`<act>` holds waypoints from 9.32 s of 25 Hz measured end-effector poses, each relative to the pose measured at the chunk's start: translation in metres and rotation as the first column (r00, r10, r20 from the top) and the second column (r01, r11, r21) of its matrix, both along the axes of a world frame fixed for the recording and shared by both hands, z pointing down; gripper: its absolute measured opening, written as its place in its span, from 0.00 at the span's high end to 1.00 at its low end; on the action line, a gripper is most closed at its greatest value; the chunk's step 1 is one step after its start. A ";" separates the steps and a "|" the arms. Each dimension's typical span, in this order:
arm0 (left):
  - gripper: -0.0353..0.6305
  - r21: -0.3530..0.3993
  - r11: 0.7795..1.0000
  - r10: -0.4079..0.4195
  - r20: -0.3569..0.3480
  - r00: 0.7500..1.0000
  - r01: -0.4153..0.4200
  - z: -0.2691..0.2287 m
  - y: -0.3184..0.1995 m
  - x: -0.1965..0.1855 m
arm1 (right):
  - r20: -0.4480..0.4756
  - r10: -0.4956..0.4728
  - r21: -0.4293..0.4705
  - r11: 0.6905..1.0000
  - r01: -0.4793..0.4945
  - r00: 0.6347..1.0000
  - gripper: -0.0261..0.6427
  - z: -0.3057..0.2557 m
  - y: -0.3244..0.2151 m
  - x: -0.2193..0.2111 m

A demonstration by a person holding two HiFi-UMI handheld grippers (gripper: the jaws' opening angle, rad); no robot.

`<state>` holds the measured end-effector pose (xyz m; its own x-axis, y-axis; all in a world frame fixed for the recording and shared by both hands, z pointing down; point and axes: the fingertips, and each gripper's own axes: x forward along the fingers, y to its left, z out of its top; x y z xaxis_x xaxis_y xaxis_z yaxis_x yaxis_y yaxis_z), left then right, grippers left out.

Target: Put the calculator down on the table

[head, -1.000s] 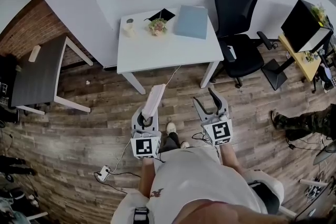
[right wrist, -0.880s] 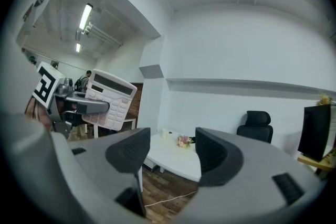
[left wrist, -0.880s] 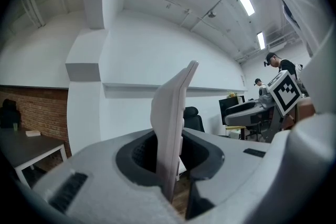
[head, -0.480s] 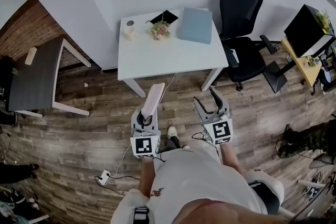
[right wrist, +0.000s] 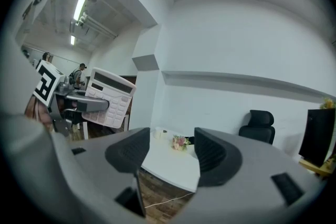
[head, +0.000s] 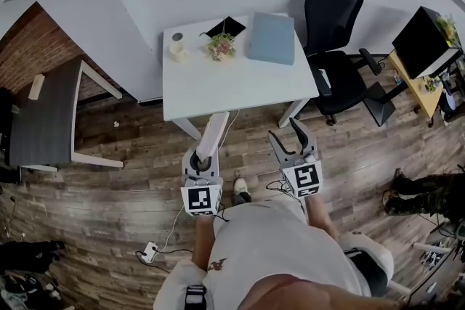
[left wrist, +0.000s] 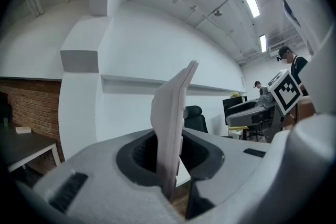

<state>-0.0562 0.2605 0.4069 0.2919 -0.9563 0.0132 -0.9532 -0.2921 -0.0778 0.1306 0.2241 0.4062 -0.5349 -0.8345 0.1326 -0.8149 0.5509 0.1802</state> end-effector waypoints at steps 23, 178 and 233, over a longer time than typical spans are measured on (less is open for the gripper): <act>0.82 0.010 1.000 0.027 -0.010 1.000 -0.027 0.003 -0.054 -0.043 | -0.009 0.027 -0.005 1.000 -0.027 1.000 0.57 -0.002 -0.046 -0.040; 0.81 -0.737 0.560 -0.141 -0.536 0.832 -0.379 0.343 -0.382 -0.001 | -0.136 -0.303 -0.661 0.737 0.142 0.943 0.64 0.293 -0.366 -0.108; 0.56 -0.785 0.590 -0.083 -0.291 0.953 -0.188 0.361 -0.379 -0.022 | -0.154 -0.306 -0.646 0.751 0.139 0.940 0.64 0.289 -0.353 -0.116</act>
